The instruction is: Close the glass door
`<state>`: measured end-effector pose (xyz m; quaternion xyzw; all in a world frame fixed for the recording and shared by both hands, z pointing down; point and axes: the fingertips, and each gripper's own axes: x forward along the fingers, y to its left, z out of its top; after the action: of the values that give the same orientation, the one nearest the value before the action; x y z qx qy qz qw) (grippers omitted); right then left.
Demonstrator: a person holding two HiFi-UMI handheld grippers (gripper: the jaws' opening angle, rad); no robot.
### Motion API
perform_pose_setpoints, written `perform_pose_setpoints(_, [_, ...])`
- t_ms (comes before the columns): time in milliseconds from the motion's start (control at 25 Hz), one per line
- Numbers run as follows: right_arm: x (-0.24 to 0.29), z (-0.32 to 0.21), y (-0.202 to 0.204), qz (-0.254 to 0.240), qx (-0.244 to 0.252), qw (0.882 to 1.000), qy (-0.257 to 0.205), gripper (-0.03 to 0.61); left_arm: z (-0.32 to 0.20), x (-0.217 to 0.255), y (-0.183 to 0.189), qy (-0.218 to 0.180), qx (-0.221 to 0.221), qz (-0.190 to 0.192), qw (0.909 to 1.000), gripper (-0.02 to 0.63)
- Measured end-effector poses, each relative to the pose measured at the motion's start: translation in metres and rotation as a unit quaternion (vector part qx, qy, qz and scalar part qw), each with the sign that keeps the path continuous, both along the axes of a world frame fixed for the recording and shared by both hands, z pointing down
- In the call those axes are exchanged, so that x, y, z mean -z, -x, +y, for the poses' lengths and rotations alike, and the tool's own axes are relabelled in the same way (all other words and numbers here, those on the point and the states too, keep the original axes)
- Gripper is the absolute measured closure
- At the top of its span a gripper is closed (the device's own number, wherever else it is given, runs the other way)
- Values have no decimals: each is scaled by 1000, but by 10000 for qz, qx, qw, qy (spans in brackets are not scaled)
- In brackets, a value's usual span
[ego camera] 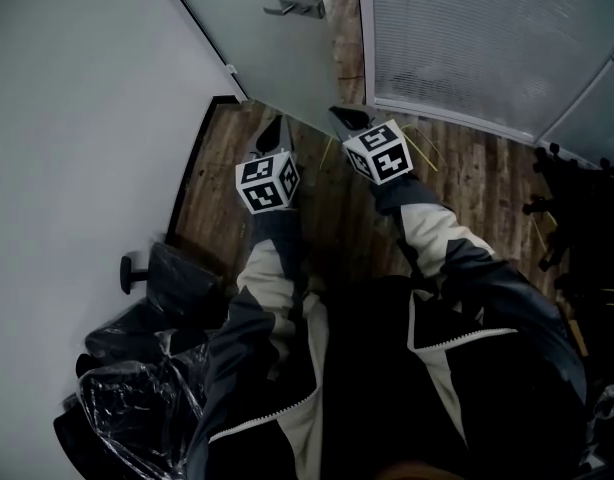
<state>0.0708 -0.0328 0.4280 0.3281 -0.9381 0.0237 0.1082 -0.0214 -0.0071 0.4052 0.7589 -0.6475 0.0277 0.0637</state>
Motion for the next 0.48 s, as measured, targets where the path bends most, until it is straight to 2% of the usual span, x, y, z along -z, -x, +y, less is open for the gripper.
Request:
perform_pose_setpoints(240, [-8, -49, 24, 72, -136, 9999, -41, 571, -52, -8, 27, 5, -79, 23, 10000, 611])
perform_pose_setpoints(480, [-9, -114, 59, 155, -441, 9989, -59, 572, -125, -7, 65, 2, -369, 77, 9993, 611])
